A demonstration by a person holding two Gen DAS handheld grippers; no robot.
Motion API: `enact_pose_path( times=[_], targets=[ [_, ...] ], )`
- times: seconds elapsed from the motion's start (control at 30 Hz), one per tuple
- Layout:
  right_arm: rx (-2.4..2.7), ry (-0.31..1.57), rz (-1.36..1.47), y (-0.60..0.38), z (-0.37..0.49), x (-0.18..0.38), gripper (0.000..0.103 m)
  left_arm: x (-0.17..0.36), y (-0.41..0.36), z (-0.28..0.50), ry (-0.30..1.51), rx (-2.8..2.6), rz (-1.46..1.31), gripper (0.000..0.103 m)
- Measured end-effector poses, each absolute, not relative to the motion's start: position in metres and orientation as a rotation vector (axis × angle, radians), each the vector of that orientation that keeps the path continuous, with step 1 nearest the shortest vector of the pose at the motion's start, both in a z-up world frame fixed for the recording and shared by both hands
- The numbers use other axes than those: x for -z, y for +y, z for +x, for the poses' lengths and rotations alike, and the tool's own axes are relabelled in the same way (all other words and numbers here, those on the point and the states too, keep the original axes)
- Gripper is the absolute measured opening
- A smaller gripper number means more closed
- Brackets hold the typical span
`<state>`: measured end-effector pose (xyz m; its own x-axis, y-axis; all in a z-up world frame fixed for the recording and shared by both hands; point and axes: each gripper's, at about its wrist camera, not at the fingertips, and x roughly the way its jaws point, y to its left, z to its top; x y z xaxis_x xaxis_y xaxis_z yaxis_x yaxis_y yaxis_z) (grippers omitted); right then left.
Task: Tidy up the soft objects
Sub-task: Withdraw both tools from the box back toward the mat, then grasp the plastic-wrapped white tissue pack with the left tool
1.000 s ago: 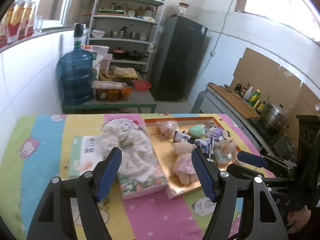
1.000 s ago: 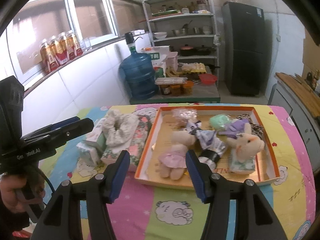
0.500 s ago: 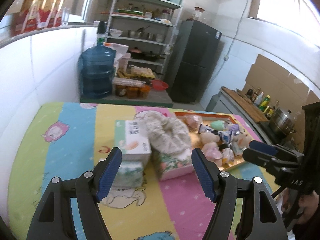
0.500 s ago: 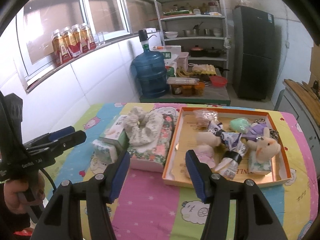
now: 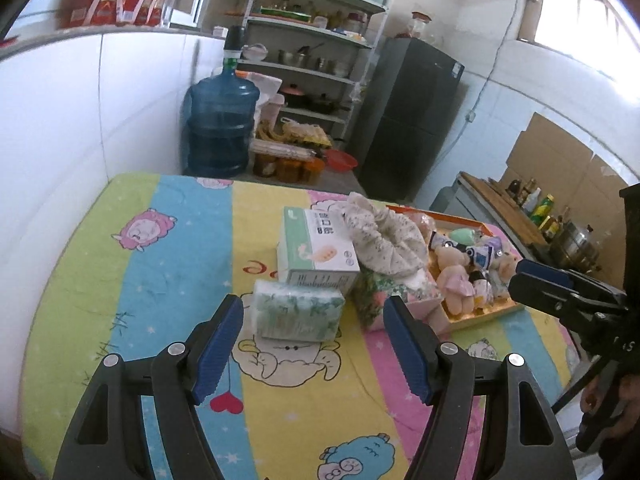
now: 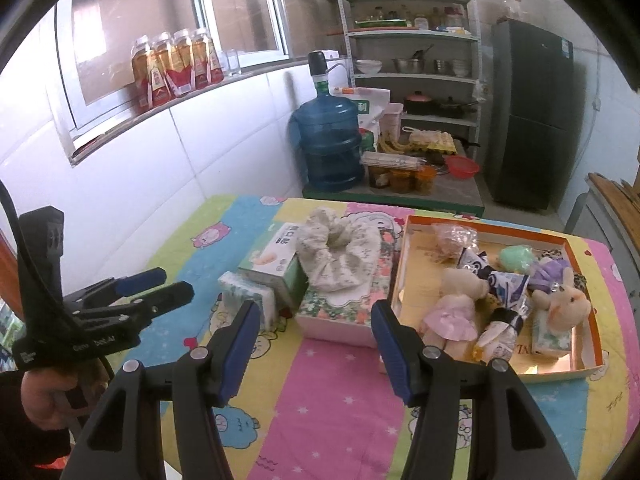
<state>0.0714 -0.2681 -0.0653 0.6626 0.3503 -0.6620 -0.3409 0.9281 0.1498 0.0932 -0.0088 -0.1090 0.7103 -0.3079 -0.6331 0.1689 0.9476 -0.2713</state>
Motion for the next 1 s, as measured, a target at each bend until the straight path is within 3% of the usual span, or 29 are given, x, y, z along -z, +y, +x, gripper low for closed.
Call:
enact_pose_path(
  times=[0.57, 1.0],
  targets=[
    [-0.372, 0.784, 0.016, -0.266, 0.065, 0.071, 0.058, 0.158, 0.0, 0.13, 0.792, 0.424, -0.206, 0.078],
    [-0.293, 0.819, 0.064, -0.284, 0.071, 0.081, 0.058, 0.179, 0.008, 0.174, 0.802, 0.803, 0.077, 0.079]
  ],
)
